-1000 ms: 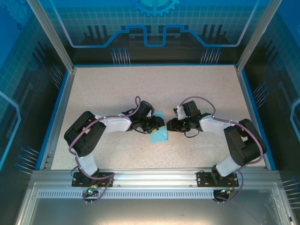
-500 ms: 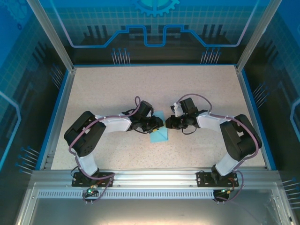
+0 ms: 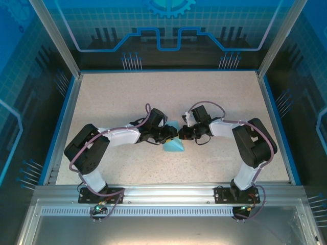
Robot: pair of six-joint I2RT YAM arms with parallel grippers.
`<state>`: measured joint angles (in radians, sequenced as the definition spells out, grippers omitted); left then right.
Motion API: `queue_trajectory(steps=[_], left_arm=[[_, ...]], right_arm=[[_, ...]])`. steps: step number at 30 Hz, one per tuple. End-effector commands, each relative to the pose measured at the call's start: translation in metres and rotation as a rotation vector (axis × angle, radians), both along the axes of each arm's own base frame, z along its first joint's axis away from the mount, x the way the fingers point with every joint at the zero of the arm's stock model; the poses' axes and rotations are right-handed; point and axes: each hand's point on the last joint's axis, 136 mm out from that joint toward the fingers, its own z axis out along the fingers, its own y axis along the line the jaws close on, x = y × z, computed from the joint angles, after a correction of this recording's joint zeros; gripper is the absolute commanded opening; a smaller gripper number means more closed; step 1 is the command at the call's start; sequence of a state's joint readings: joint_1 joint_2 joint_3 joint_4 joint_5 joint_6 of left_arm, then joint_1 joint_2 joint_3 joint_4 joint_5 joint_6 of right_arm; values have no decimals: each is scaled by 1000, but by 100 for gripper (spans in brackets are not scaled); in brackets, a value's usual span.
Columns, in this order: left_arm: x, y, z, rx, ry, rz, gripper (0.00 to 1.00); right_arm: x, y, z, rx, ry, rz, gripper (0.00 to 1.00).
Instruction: Fold a paper plane with a square sheet of paper (pick it up from the middle)
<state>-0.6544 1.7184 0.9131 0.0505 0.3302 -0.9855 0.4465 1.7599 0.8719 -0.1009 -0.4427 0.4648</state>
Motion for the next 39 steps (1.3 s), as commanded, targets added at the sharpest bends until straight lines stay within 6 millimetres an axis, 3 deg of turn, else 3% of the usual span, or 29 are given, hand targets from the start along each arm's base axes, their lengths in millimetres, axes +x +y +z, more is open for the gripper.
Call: queue_trajectory(steps=[1, 12, 23, 39], left_arm=[[-6, -1, 0, -2, -4, -37, 34], [-11, -10, -5, -6, 15, -74, 26], [-27, -6, -16, 20, 57, -68, 21], [-32, -9, -21, 24, 61, -65, 14]], right_arm=[[4, 10, 7, 15, -30, 38, 3], [-7, 10, 12, 40, 4, 44, 5], [-26, 3, 1, 27, 56, 42, 5], [-13, 2, -5, -28, 35, 25, 5]])
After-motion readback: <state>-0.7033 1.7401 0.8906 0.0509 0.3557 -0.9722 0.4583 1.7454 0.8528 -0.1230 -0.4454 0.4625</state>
